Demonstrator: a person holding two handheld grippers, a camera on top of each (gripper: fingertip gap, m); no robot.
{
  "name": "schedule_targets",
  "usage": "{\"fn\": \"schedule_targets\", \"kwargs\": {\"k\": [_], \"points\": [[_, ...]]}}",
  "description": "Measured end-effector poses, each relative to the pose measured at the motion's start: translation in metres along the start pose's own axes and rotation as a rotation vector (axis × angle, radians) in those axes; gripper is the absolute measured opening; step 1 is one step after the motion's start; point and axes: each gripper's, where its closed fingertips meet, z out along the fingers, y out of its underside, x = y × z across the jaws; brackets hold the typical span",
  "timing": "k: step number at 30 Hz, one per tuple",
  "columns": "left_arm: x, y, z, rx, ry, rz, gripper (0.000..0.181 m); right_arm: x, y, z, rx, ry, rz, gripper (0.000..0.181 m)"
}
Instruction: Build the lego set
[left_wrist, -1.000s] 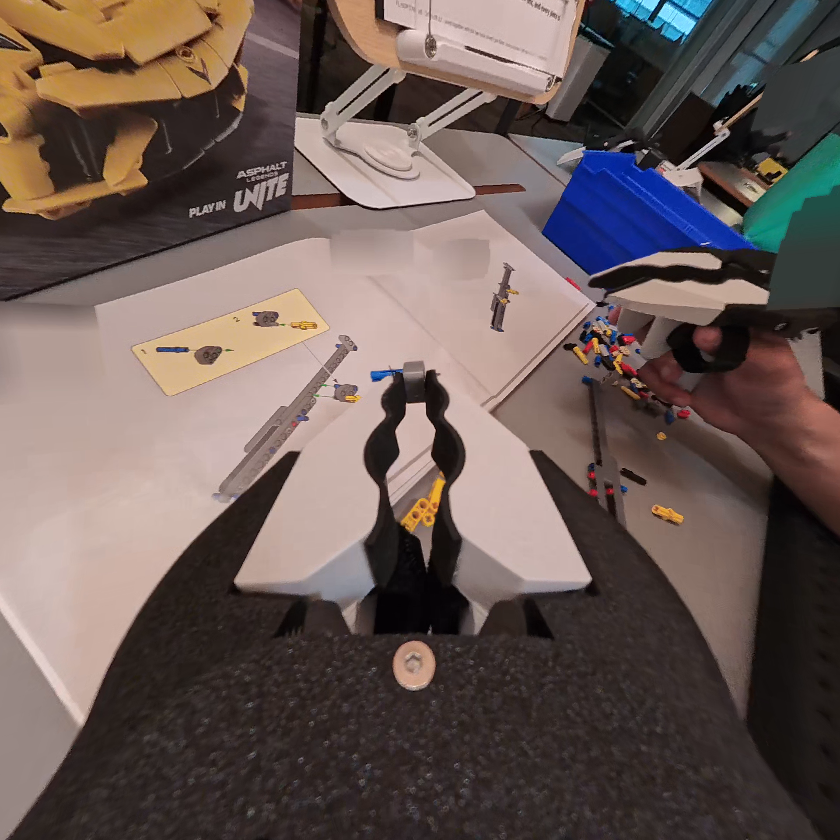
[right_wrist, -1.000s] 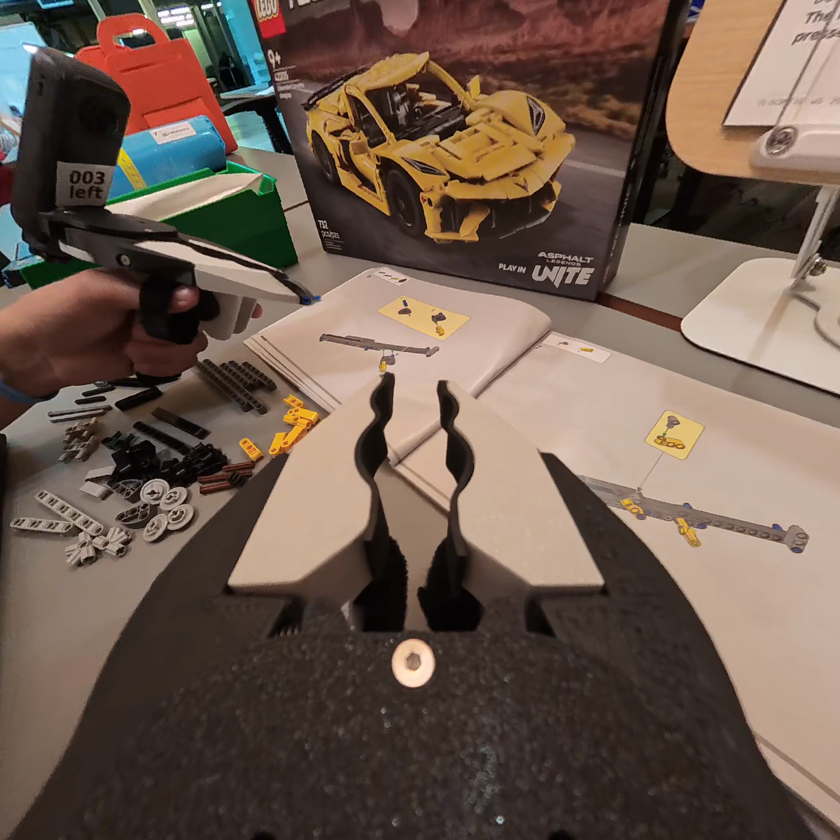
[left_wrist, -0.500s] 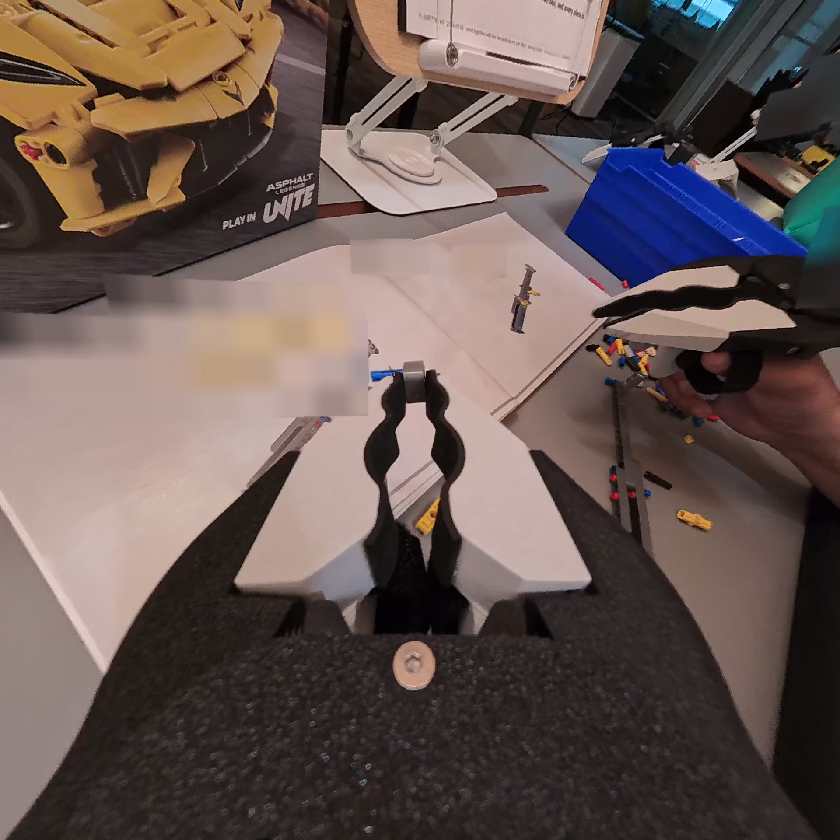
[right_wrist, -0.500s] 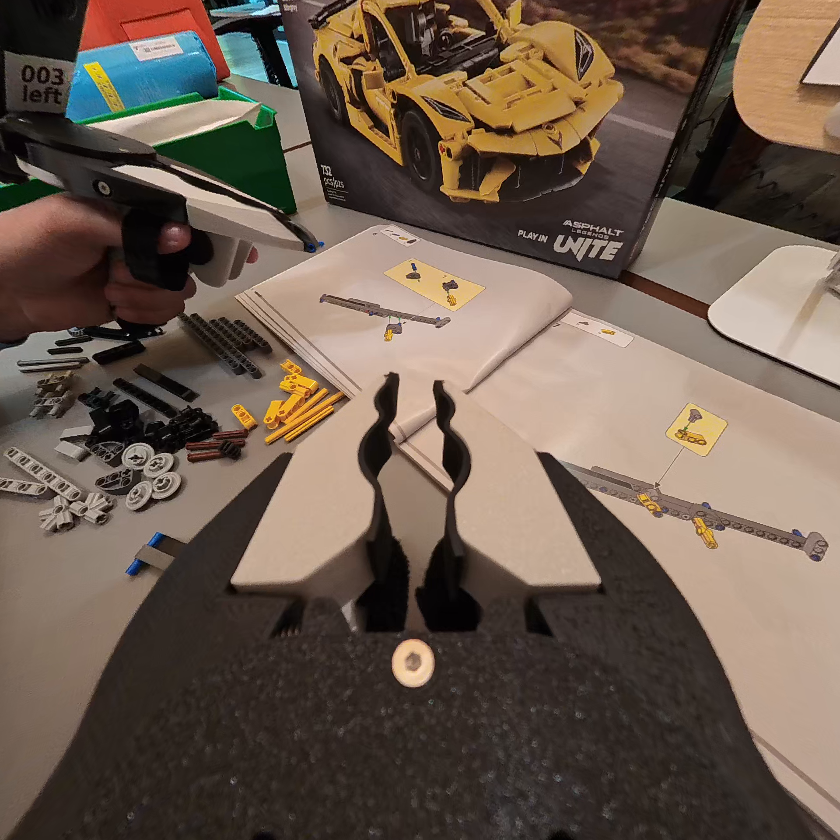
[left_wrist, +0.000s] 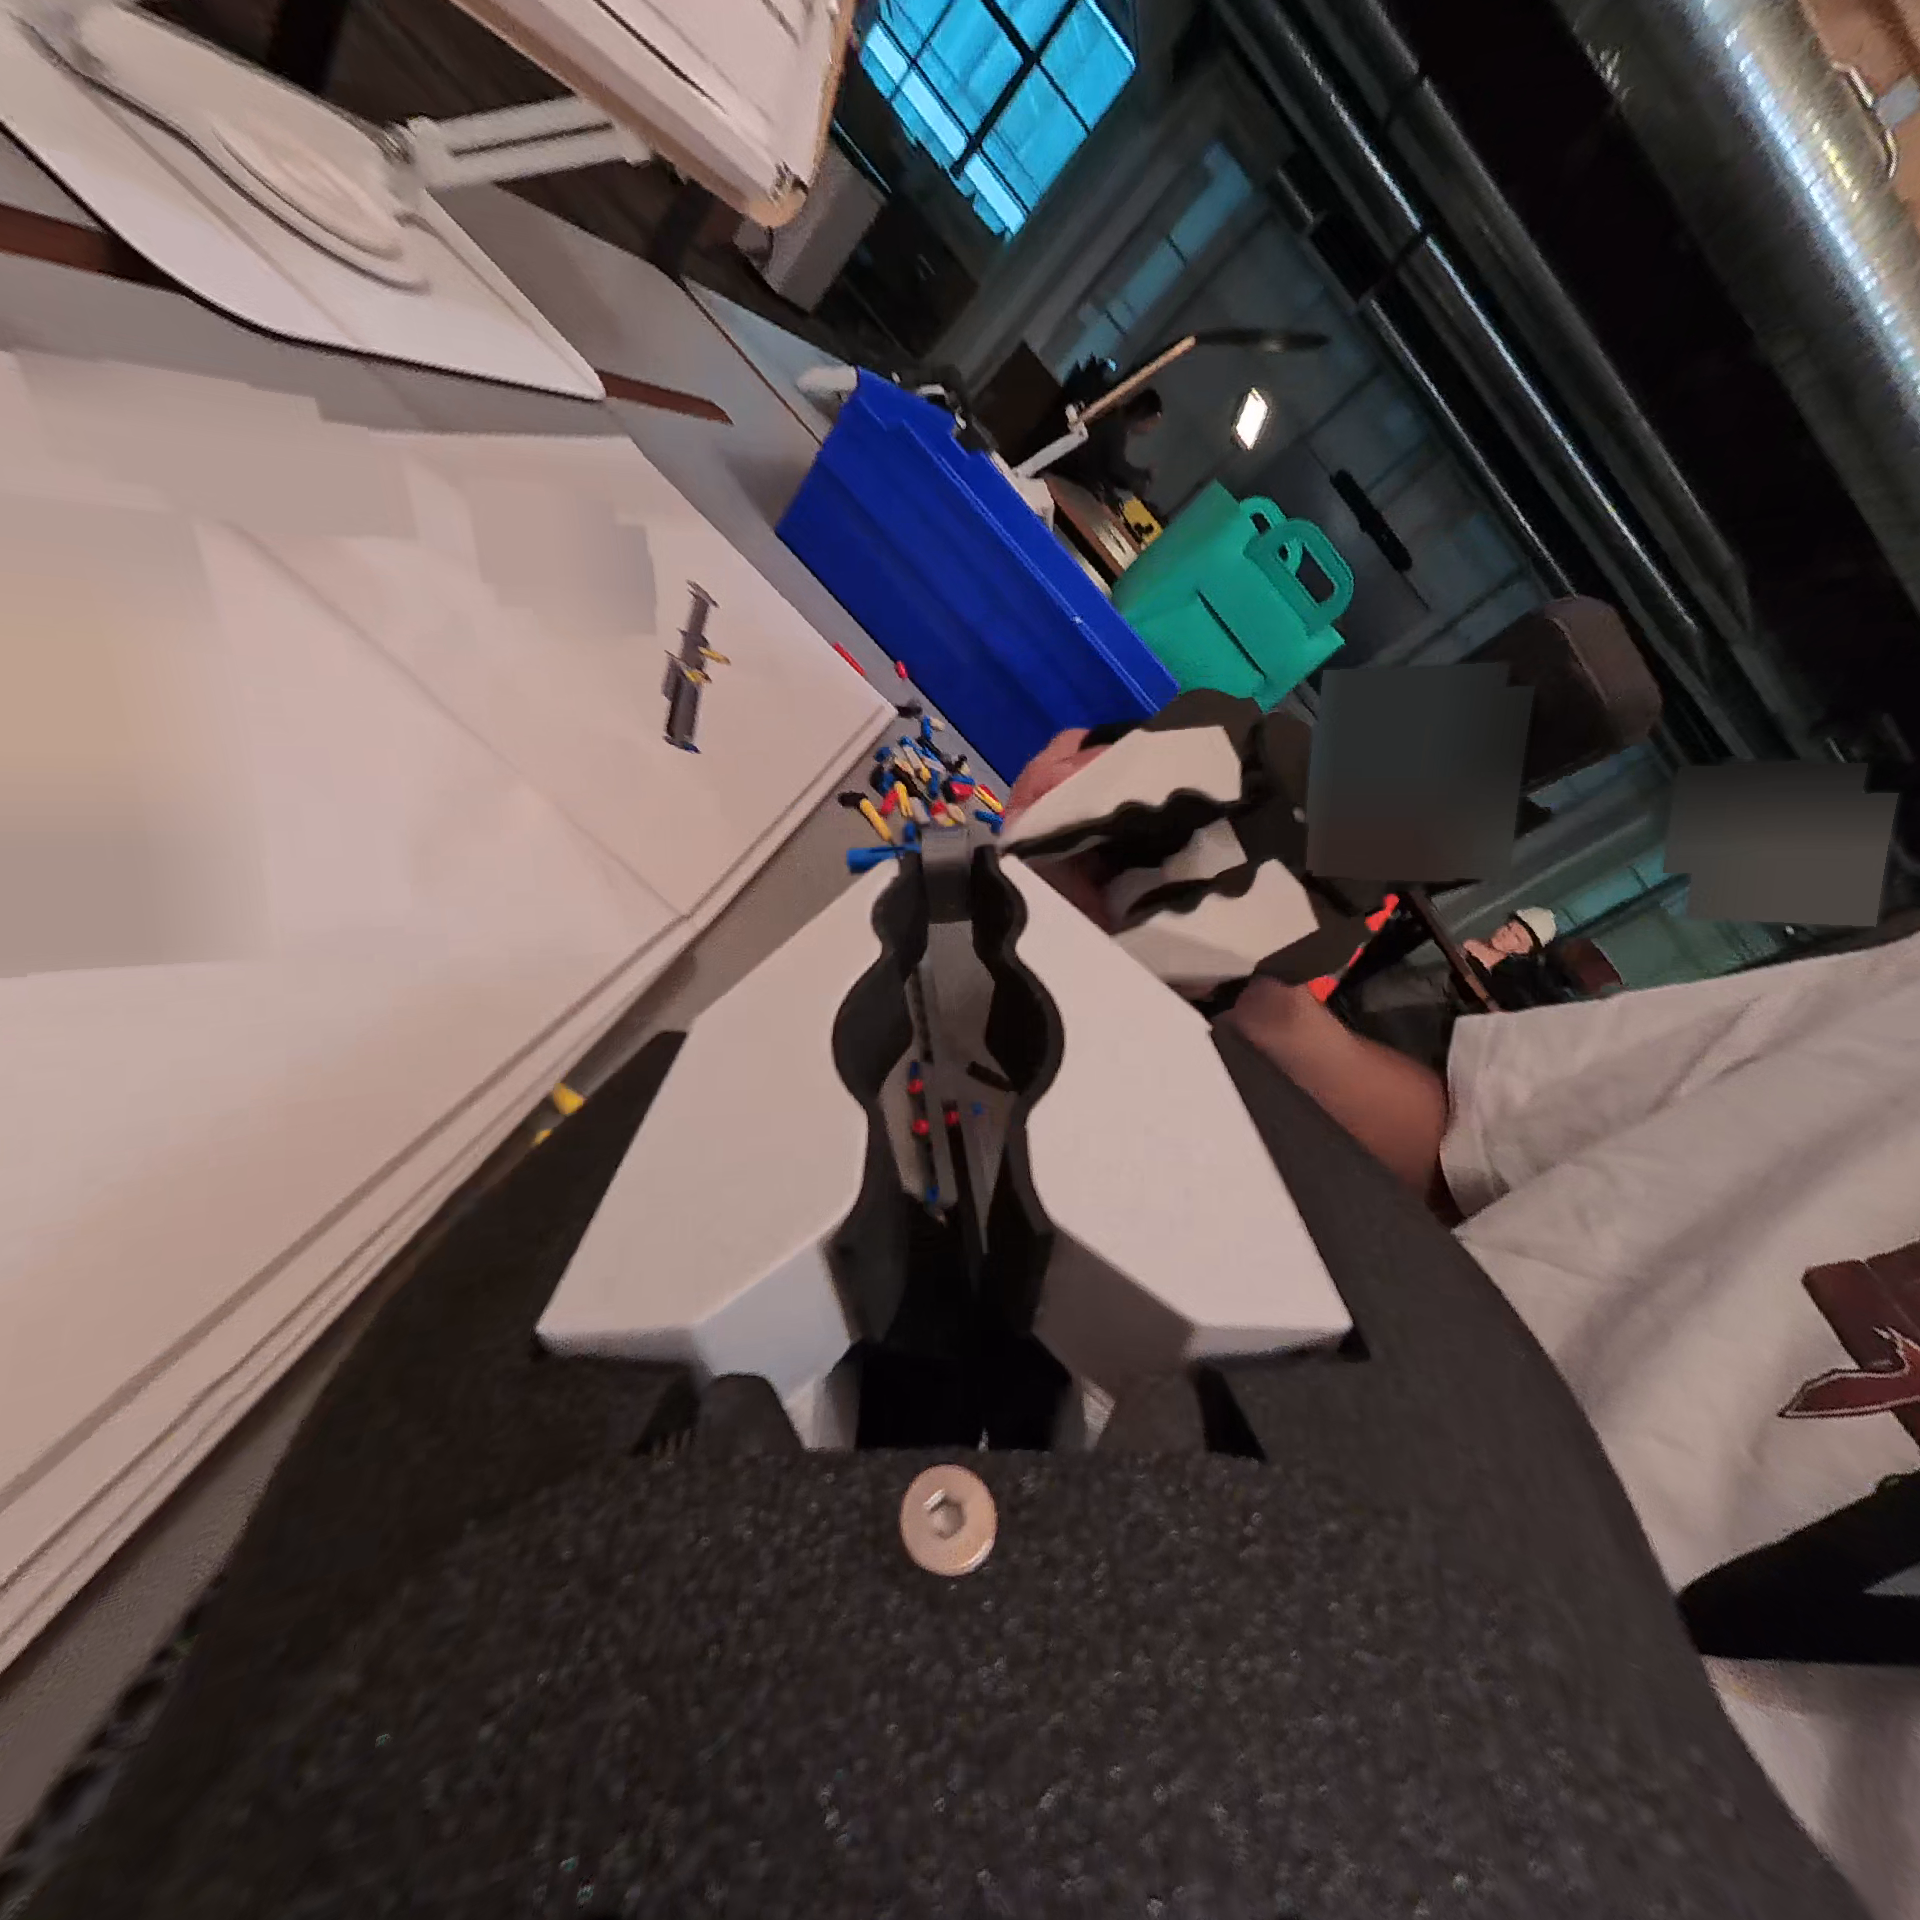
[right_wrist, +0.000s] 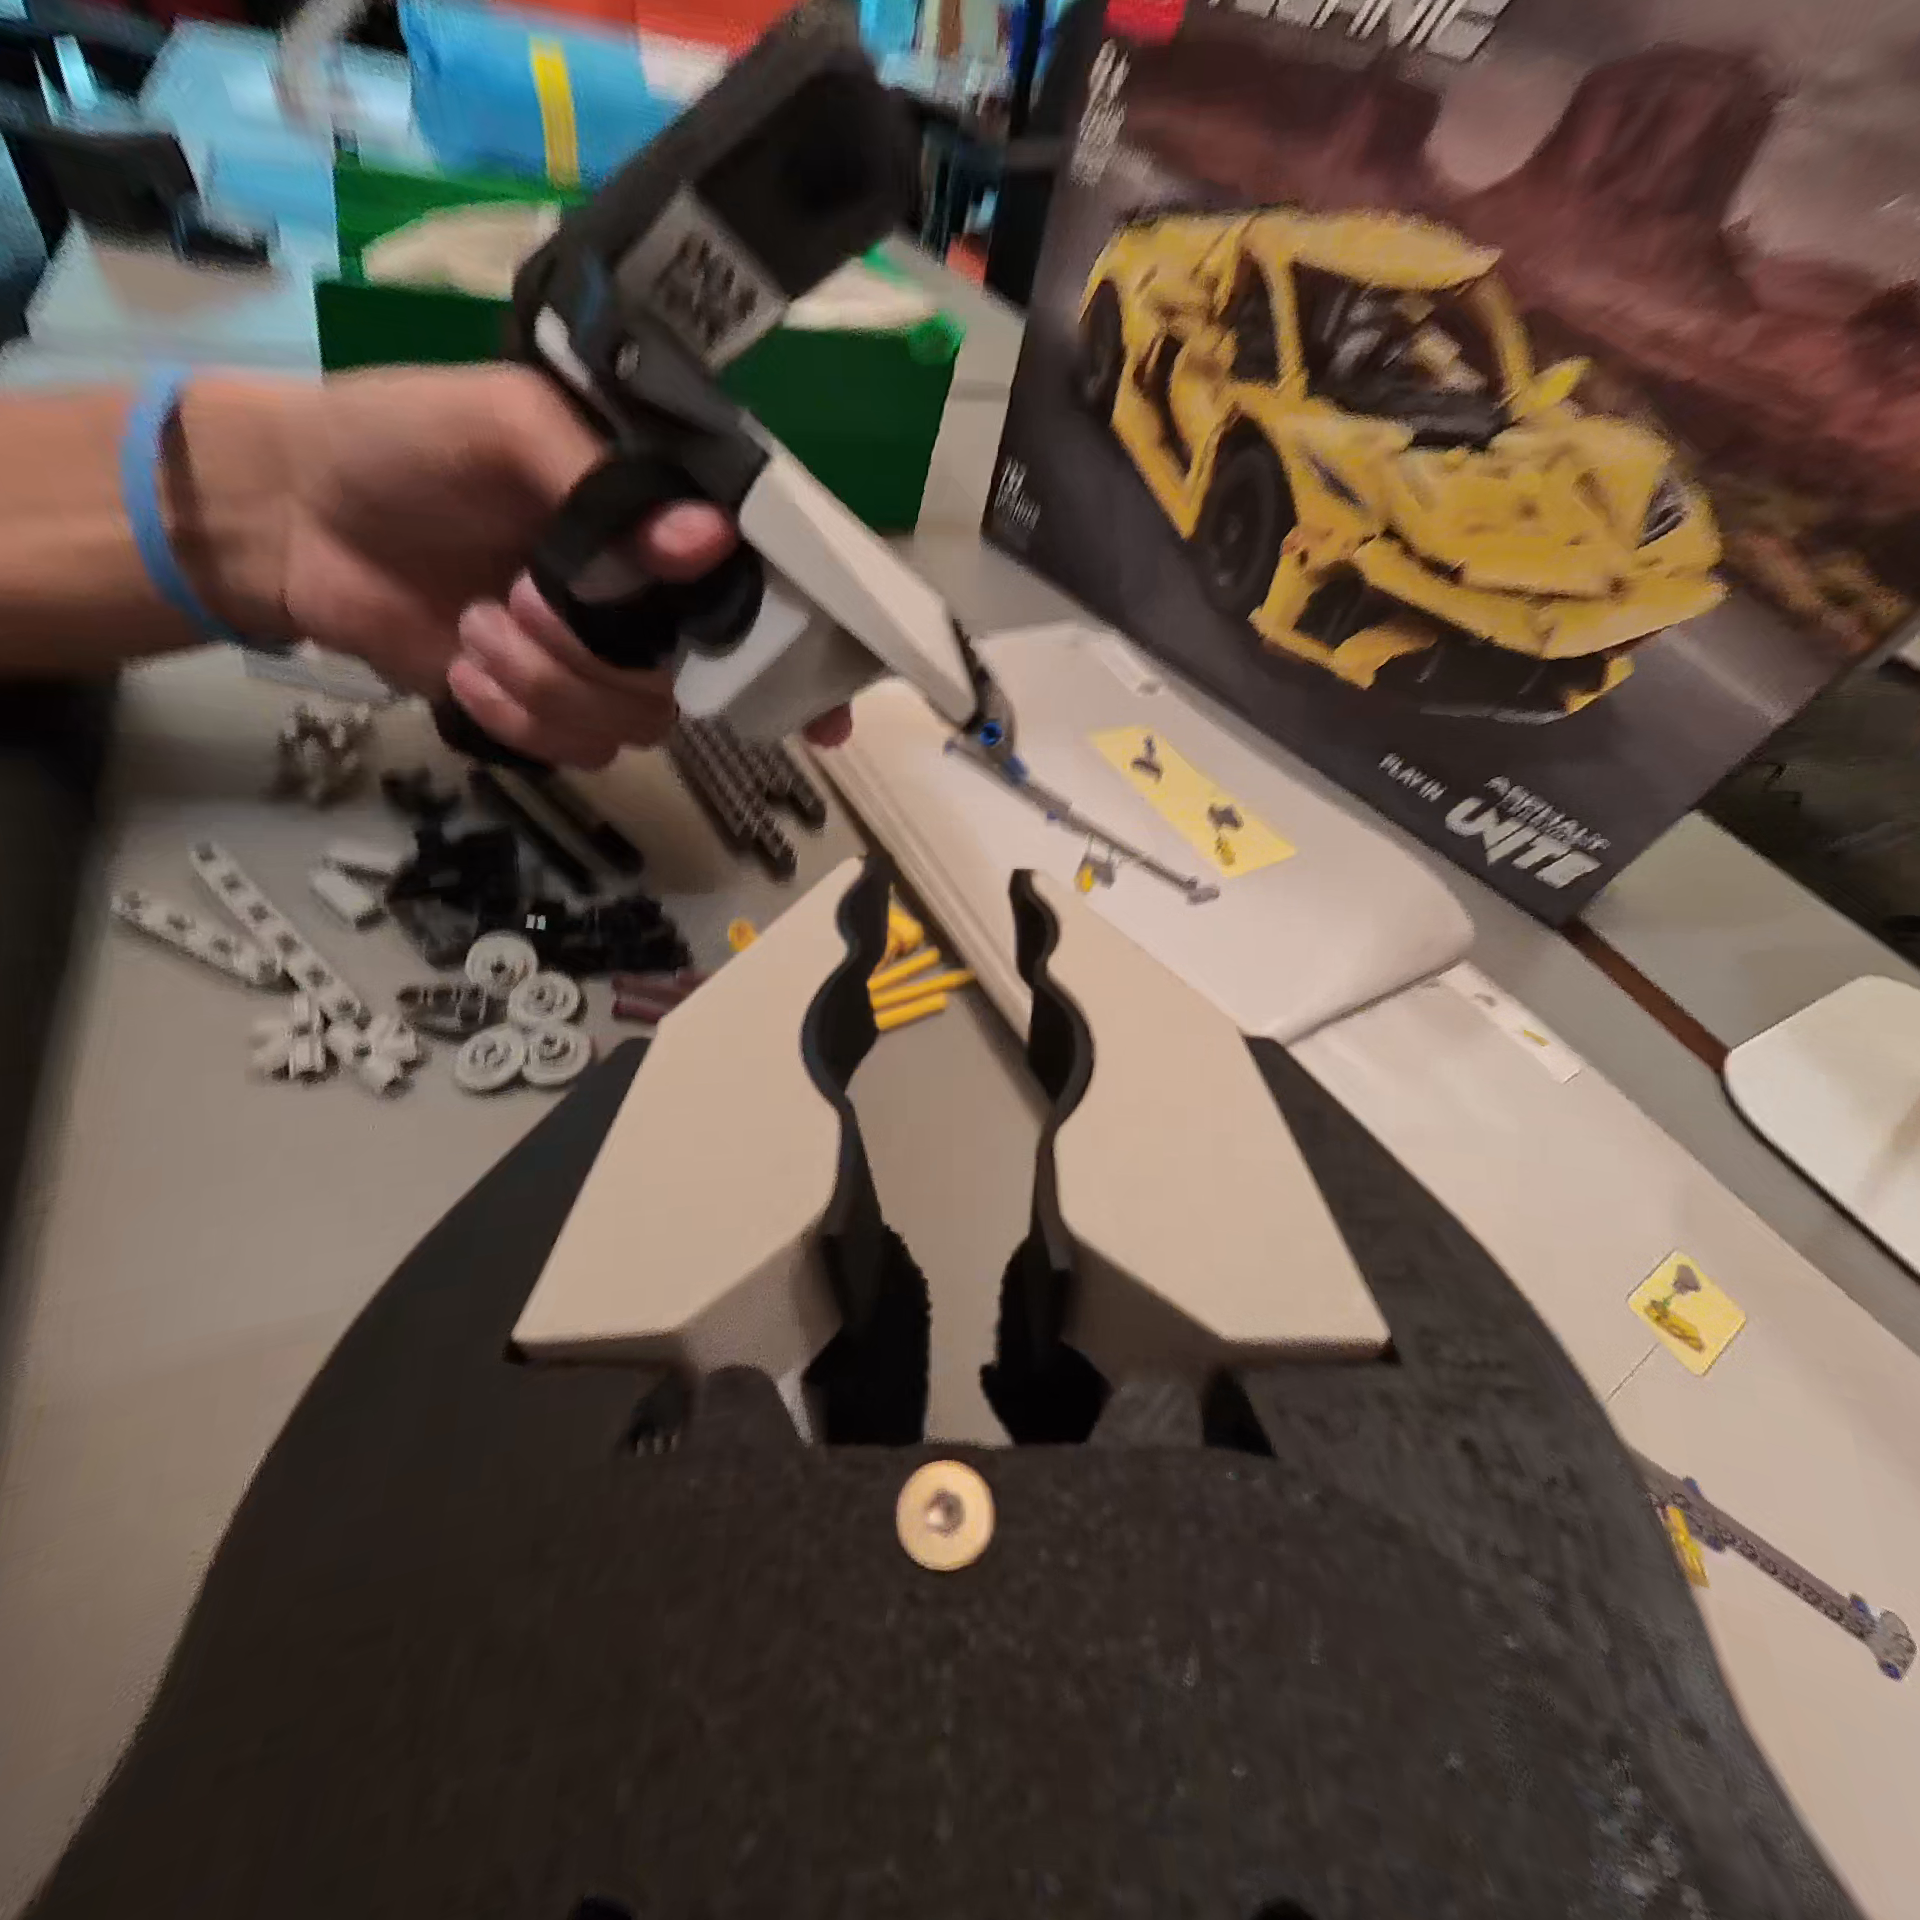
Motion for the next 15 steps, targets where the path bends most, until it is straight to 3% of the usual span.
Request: {"fn": "schedule_targets", "kwargs": {"k": [3, 7, 11, 15], "points": [[0.015, 0.015, 0.009, -0.080, 0.059, 0.000, 0.006, -0.011, 0.014, 0.008, -0.096, -0.008, -0.110, 0.035], [0.037, 0.029, 0.016, -0.145, 0.162, -0.027, 0.006, -0.019, 0.008, 0.008, -0.054, -0.004, -0.199, 0.034], [0.054, 0.038, 0.021, -0.180, 0.272, -0.085, 0.006, -0.026, -0.015, -0.002, 0.089, -0.019, -0.210, 0.020], [0.062, 0.036, 0.022, -0.167, 0.312, -0.104, 0.006, -0.027, -0.016, -0.006, 0.090, -0.032, -0.228, 0.016]]}}
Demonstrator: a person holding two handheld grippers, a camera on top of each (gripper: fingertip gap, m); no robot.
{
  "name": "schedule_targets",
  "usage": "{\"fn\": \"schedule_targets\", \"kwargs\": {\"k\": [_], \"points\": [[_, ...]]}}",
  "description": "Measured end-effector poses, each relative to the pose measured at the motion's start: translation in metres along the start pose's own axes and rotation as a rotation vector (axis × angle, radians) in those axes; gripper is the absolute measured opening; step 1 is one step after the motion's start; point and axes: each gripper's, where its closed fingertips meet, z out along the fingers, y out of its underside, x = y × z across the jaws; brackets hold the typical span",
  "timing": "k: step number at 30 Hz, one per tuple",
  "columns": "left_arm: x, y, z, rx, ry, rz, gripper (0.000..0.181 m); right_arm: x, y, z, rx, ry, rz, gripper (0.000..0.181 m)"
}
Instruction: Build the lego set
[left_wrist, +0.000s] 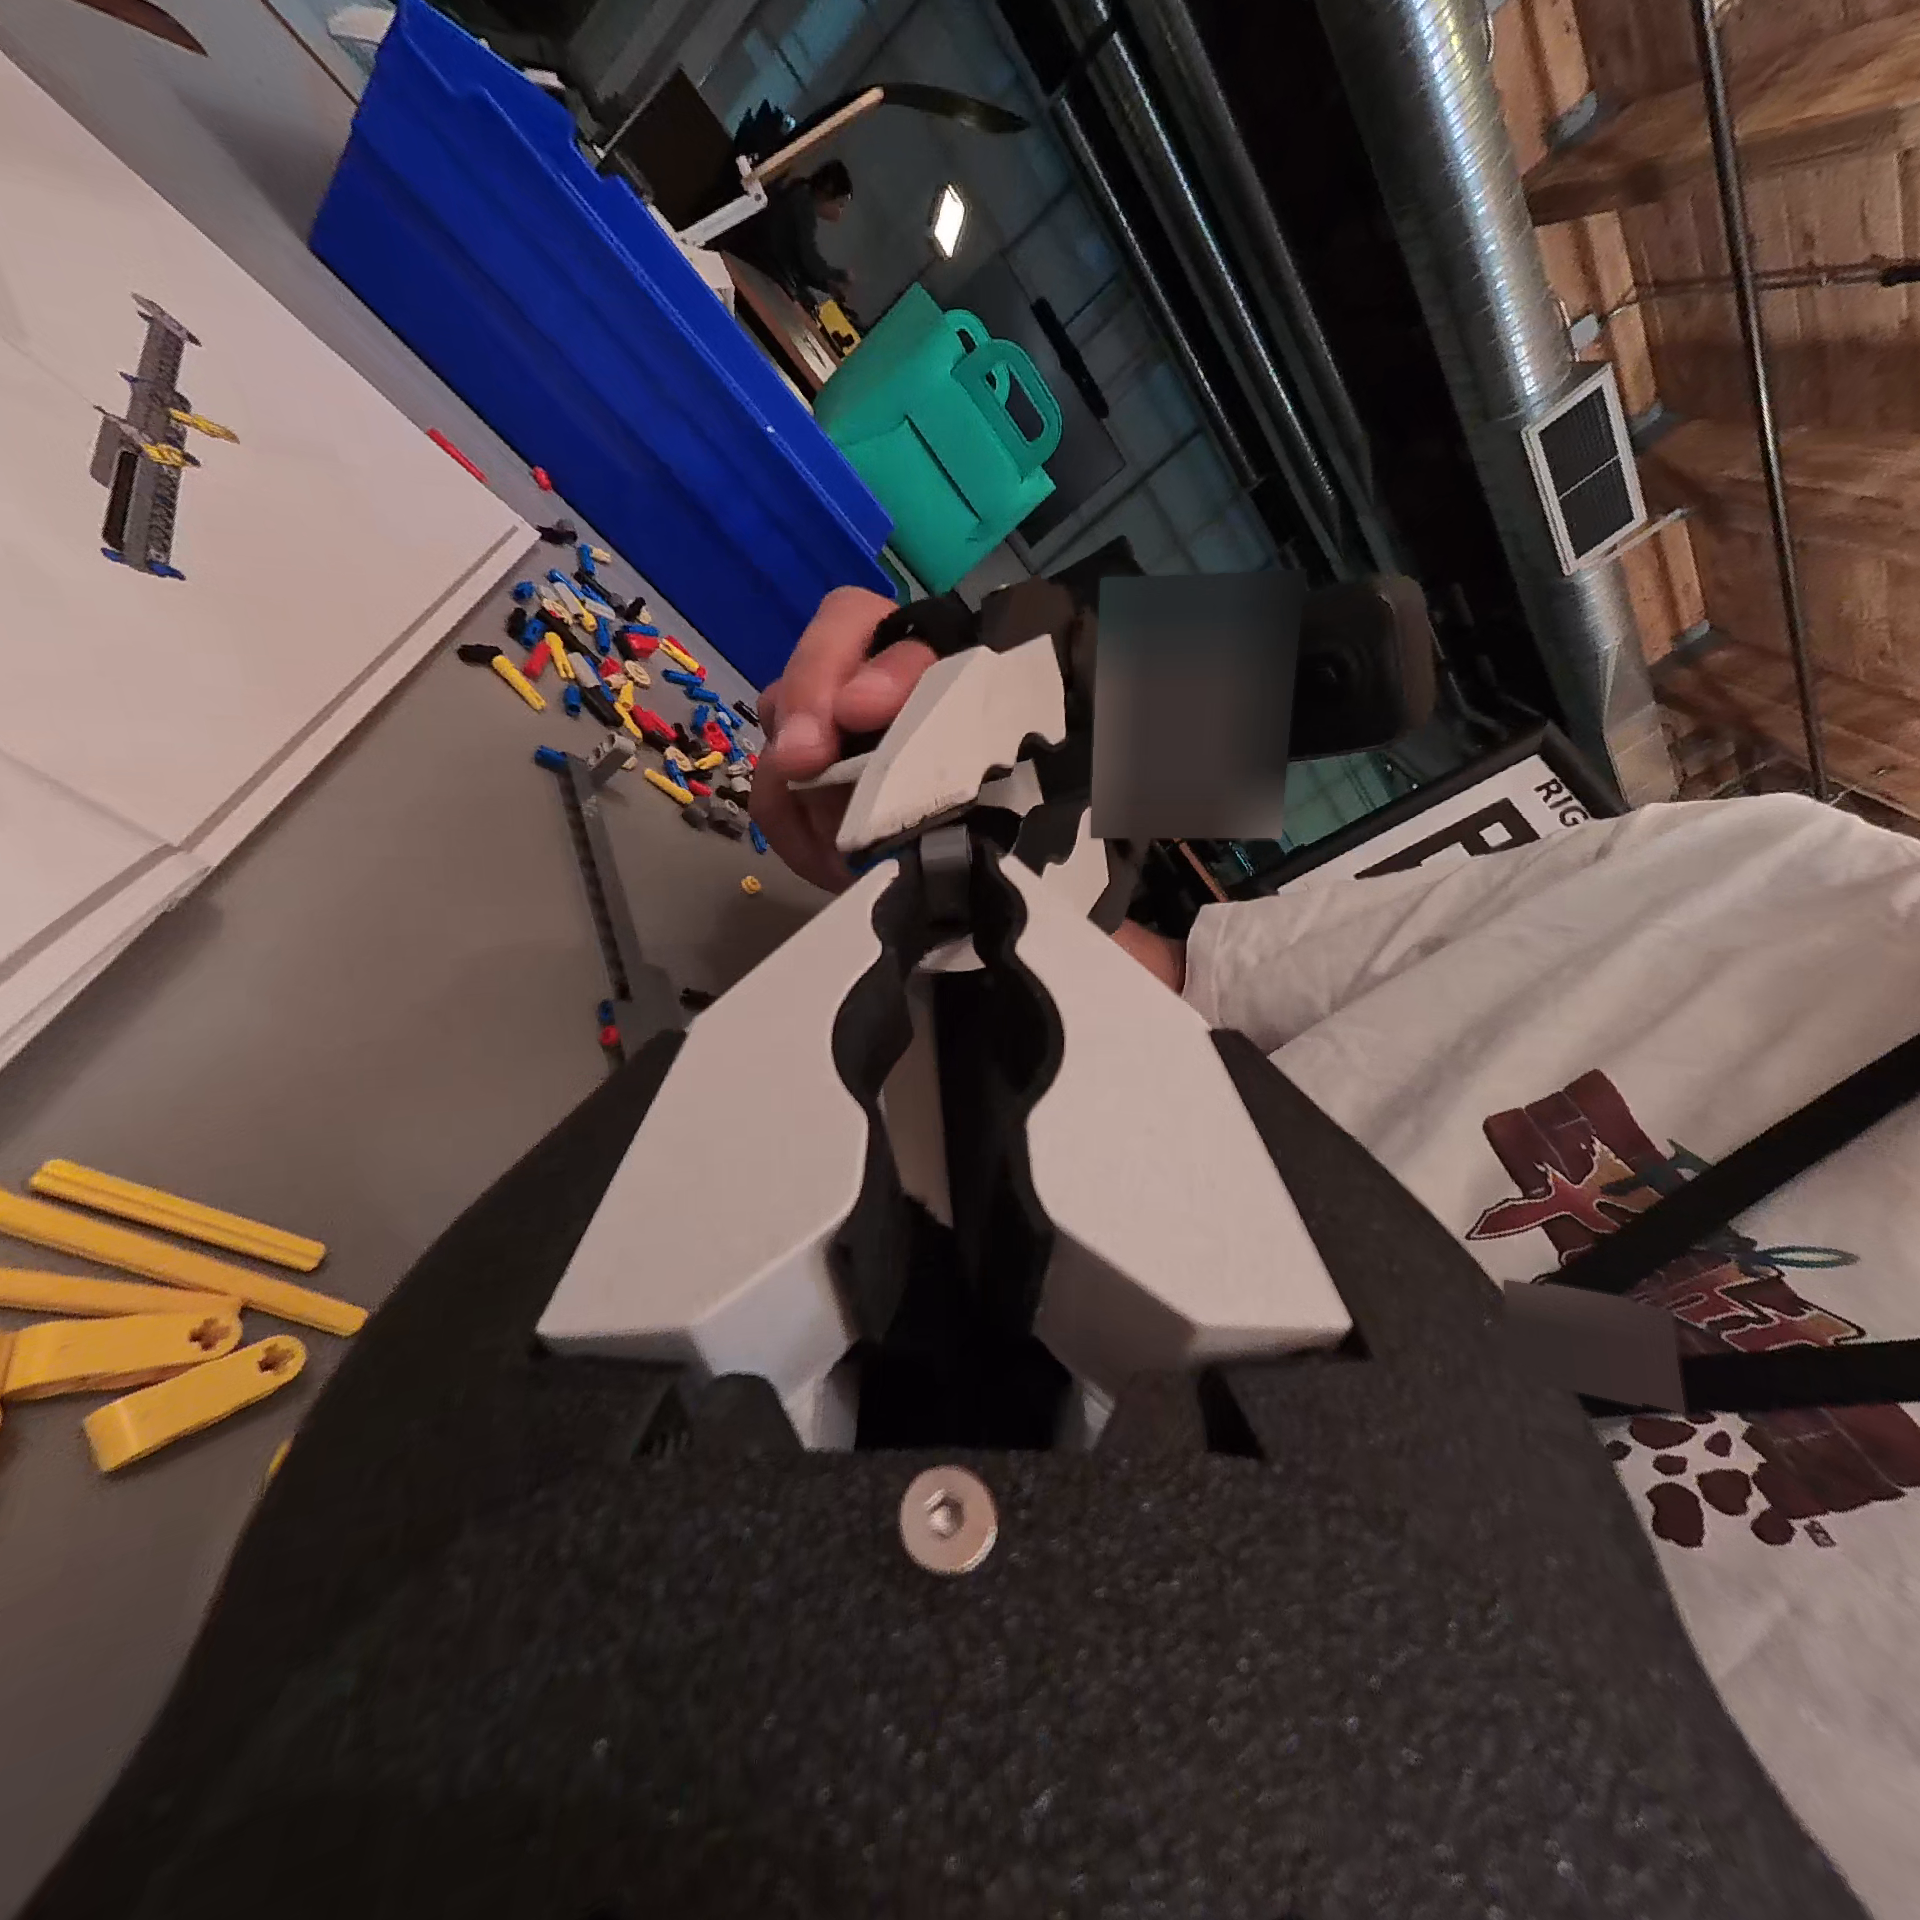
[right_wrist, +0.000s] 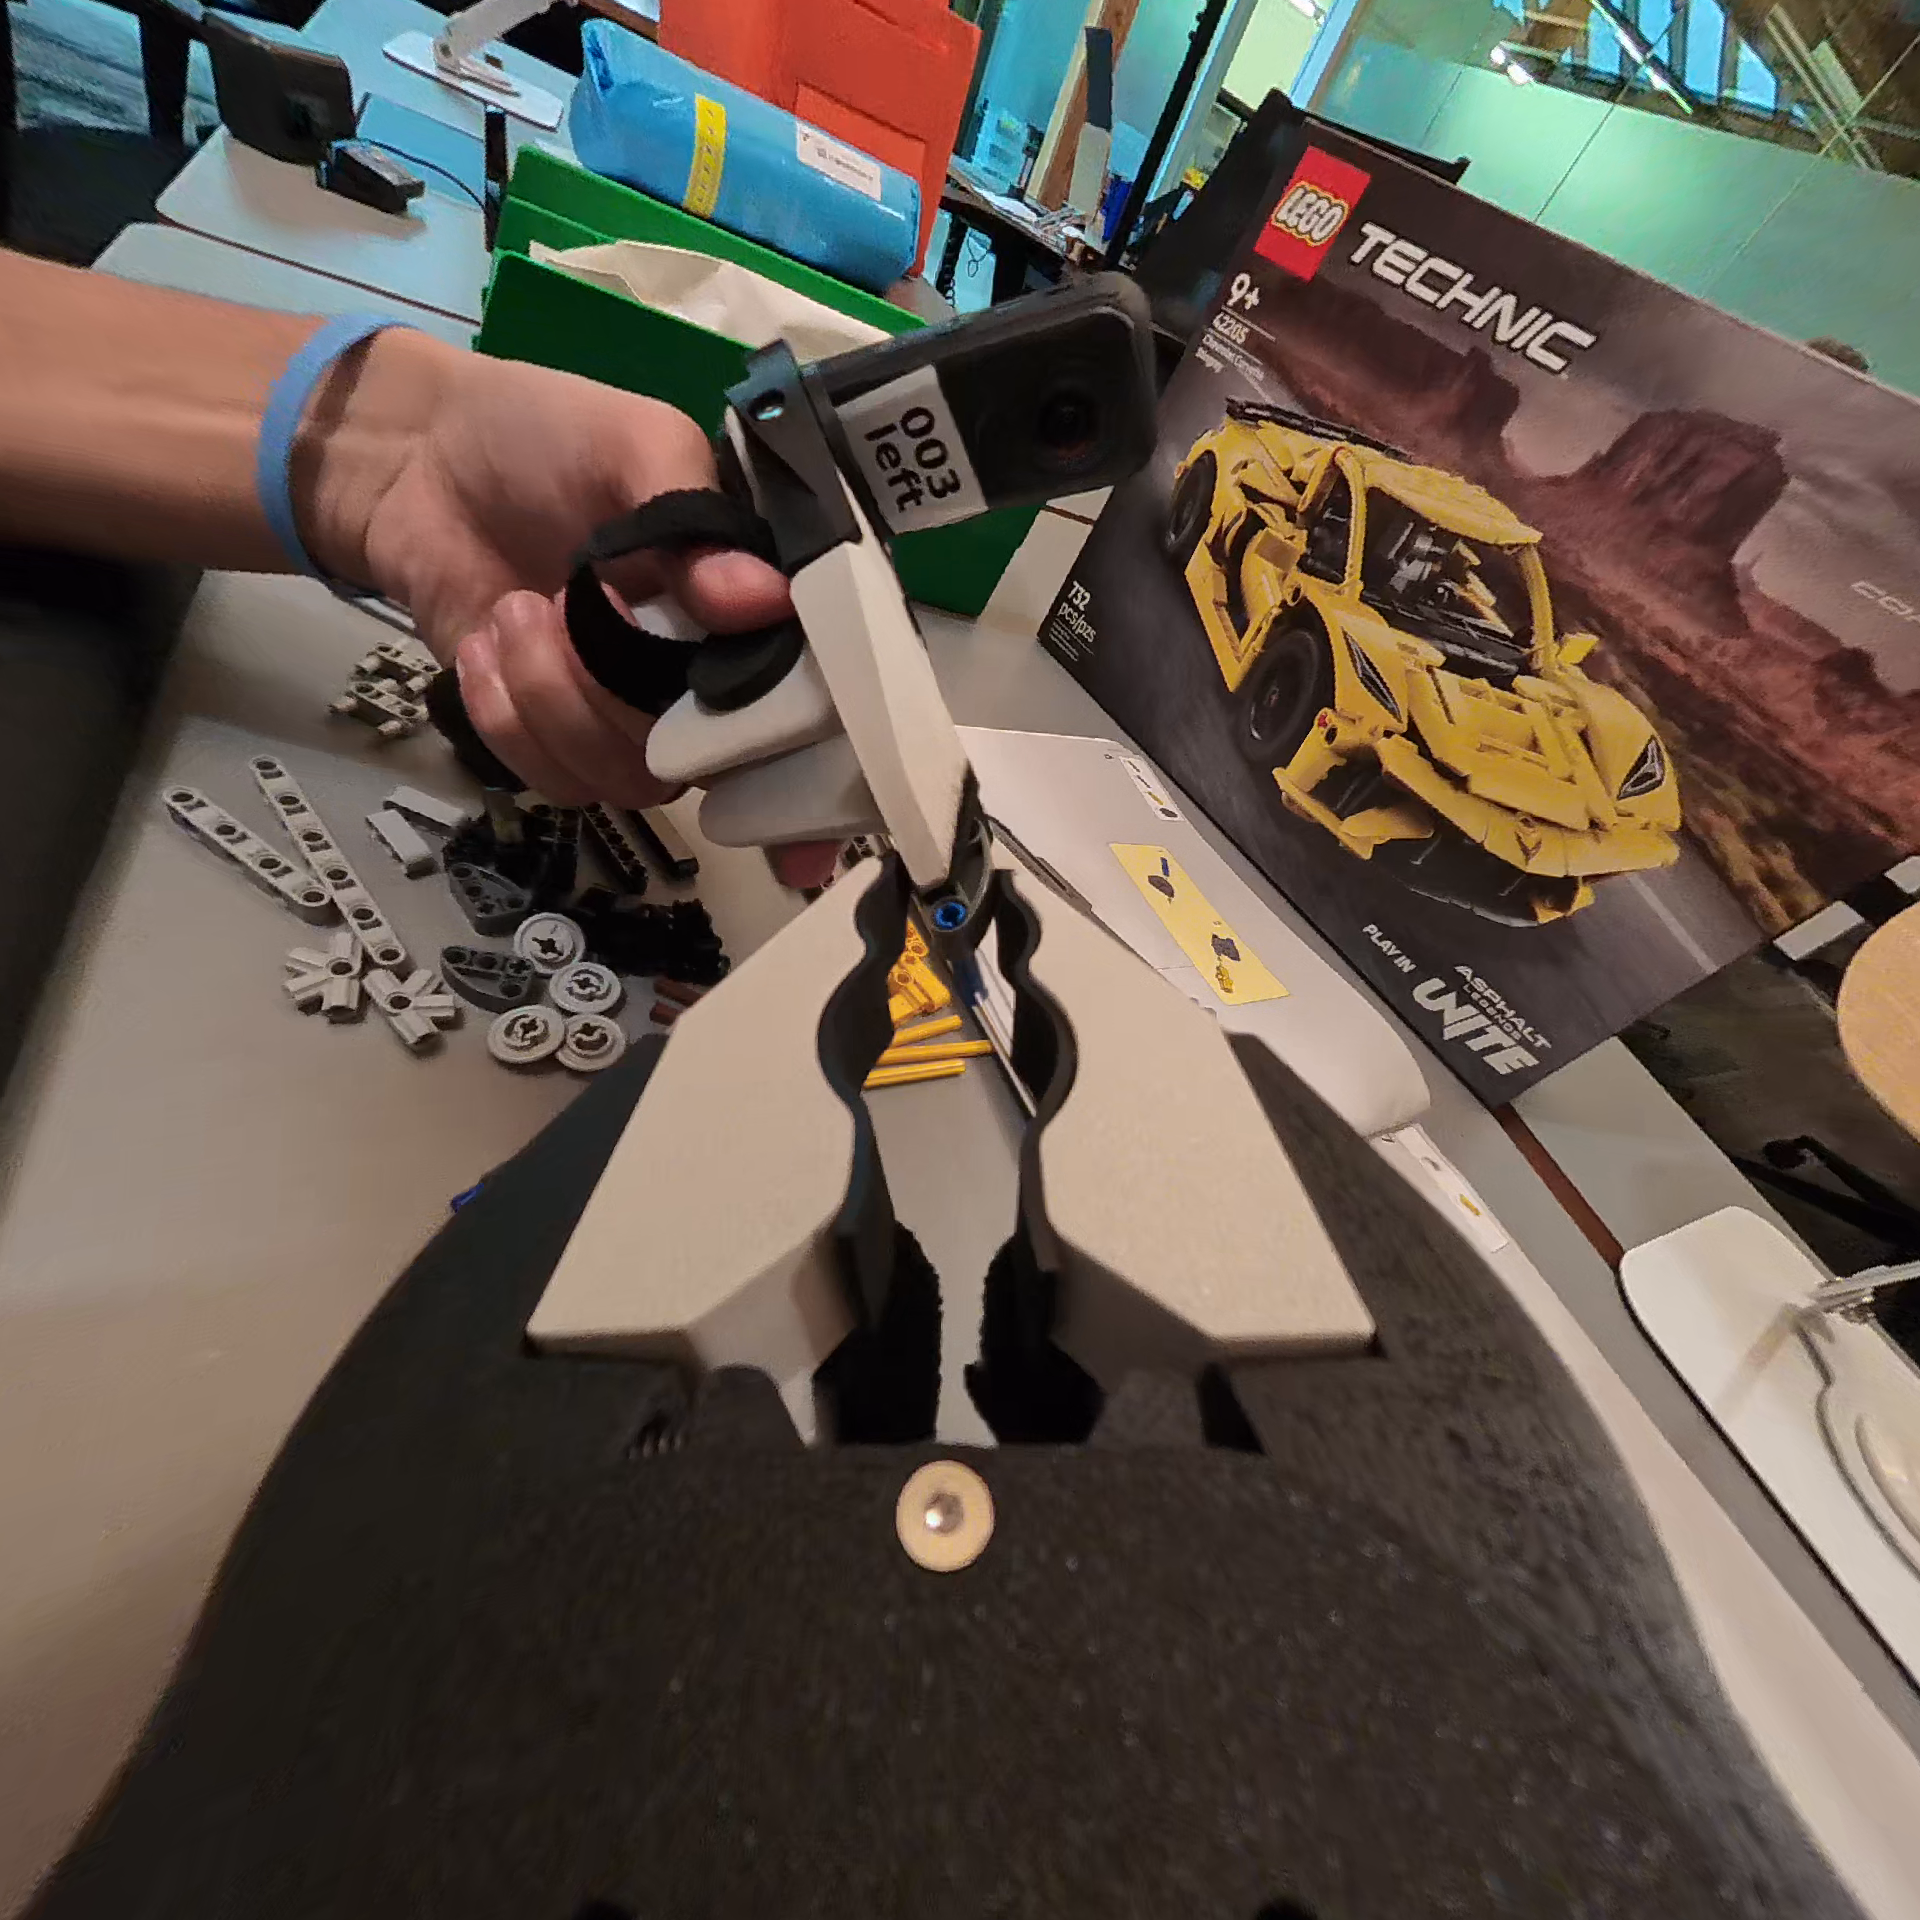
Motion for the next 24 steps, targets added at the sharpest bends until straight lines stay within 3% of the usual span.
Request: {"fn": "schedule_targets", "kwargs": {"k": [7, 10, 15, 24], "points": [[0.003, -0.001, -0.004, -0.007, 0.017, 0.013, 0.013, 0.005, 0.003, -0.003, -0.023, 0.010, 0.002, 0.015], [0.000, -0.006, -0.006, 0.020, 0.005, 0.018, 0.007, 0.007, 0.004, -0.004, -0.025, 0.024, -0.011, 0.015], [-0.004, -0.005, -0.007, -0.011, -0.082, 0.164, 0.006, 0.007, 0.007, -0.002, -0.036, 0.013, 0.027, 0.015], [-0.011, 0.020, -0.007, -0.214, -0.190, 0.452, 0.006, -0.024, 0.015, -0.009, -0.073, -0.351, 0.370, 0.014]]}}
